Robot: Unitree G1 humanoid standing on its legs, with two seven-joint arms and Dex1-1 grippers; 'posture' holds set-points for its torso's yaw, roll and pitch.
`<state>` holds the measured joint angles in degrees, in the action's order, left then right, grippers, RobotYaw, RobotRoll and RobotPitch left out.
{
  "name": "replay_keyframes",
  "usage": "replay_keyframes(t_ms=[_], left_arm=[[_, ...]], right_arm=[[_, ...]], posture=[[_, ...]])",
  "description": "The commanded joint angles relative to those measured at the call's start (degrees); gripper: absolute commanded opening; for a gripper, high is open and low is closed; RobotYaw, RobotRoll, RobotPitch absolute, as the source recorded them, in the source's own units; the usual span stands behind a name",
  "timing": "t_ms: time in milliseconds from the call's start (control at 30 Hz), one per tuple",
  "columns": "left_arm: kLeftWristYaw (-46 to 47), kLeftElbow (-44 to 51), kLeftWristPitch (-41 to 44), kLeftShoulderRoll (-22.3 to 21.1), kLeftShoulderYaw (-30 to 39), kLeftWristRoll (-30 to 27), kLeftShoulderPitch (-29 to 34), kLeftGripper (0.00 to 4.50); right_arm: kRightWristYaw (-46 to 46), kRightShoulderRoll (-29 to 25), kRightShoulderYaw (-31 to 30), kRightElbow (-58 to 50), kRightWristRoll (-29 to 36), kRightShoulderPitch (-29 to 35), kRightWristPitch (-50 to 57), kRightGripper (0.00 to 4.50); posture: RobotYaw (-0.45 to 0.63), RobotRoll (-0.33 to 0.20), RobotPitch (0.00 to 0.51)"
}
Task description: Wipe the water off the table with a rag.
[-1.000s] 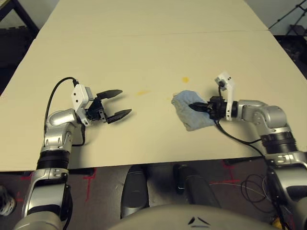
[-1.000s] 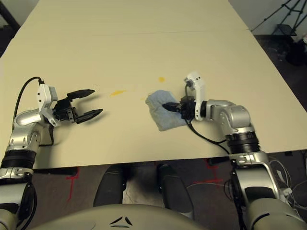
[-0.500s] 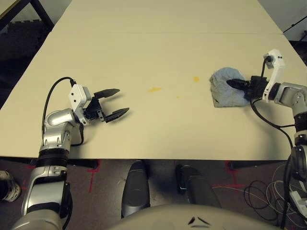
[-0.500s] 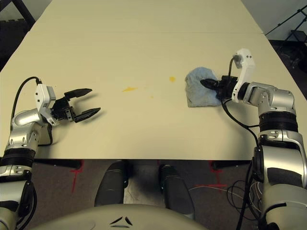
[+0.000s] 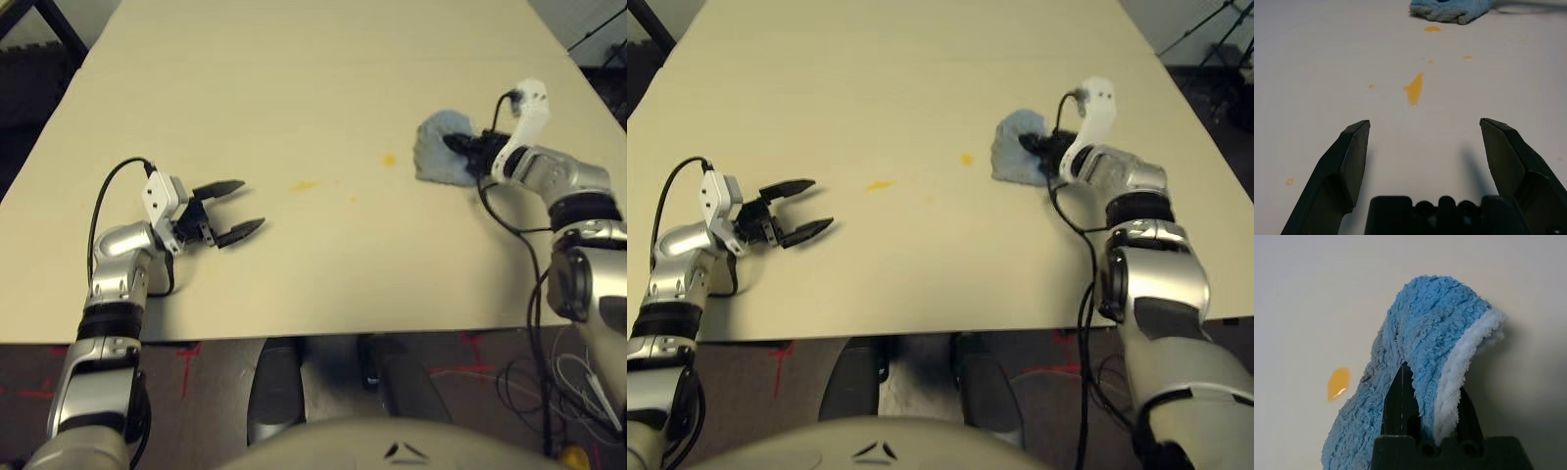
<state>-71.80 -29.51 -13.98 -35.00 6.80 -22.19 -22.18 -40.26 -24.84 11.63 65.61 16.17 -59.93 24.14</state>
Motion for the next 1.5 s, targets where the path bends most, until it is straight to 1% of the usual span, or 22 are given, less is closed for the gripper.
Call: replay_keyframes(t_ms=[33,167,333,500,600,733,967,1133,1333,1400,1500], left_arm=[[0.23,0.53,-0.2,-0.41,0.07,0.93,1.12,4.5],[0.55,1.28,-0.02,-0.58,0.18,0.77,1.74,4.5],[1.01,2.23,0.26,-0.58,0.19,0.67,2.33,4.5],[1.43,2.81,0.32,-0.27,0.04,0.69,2.7,4.5],[1.49,2.59,0.14,-0.11,-0.17,0.77,2.59,4.5],[1.51,2.13,-0.14,0.1,-0.31,0.92,2.27,4.5],[1.46,1.0,-0.81,0.08,-0.32,1.32,1.97,4.5],[1.45,0.8,-1.02,0.22,-0.37,1.46,1.82,4.5],[1.37,0.67,-1.15,0.33,-0.45,1.56,1.59,4.5],[1.32,0.56,-1.19,0.3,-0.41,1.59,1.5,4.5],[1.33,0.46,-1.25,0.29,-0.35,1.68,1.49,4.5]], right_arm=[[-1.85,4.26,-2.24,2.93,-2.3,-0.4,0.75,0.12],[-4.74,8.34,-3.65,2.89,-3.63,-0.88,2.41,0.12],[-10.05,12.79,-5.88,0.36,-4.31,-0.39,6.22,0.12],[-12.53,14.32,-7.02,-4.68,-3.63,1.91,10.59,0.12],[-11.0,13.47,-6.11,-7.0,-3.51,3.32,11.22,0.12],[-7.39,10.35,-3.29,-6.97,-3.03,3.36,9.92,0.12],[-2.7,2.46,0.87,-3.71,-2.22,1.56,5.42,0.12],[1.05,-1.35,4.24,-0.92,-0.81,-1.25,0.7,0.12],[4.3,-2.5,8.57,1.17,1.53,-4.96,-4.4,0.12],[4.54,-1.73,9.72,1.14,2.39,-5.98,-5.1,0.12],[3.78,0.89,10.22,0.31,3.58,-6.93,-4.56,0.12]], posture=[[0.26,0.0,0.204],[0.27,0.0,0.207],[0.28,0.0,0.21],[0.27,0.0,0.21],[0.27,0.0,0.21],[0.26,0.0,0.209],[0.26,0.0,0.208],[0.26,0.0,0.207],[0.25,0.0,0.205],[0.25,0.0,0.205],[0.25,0.0,0.204]])
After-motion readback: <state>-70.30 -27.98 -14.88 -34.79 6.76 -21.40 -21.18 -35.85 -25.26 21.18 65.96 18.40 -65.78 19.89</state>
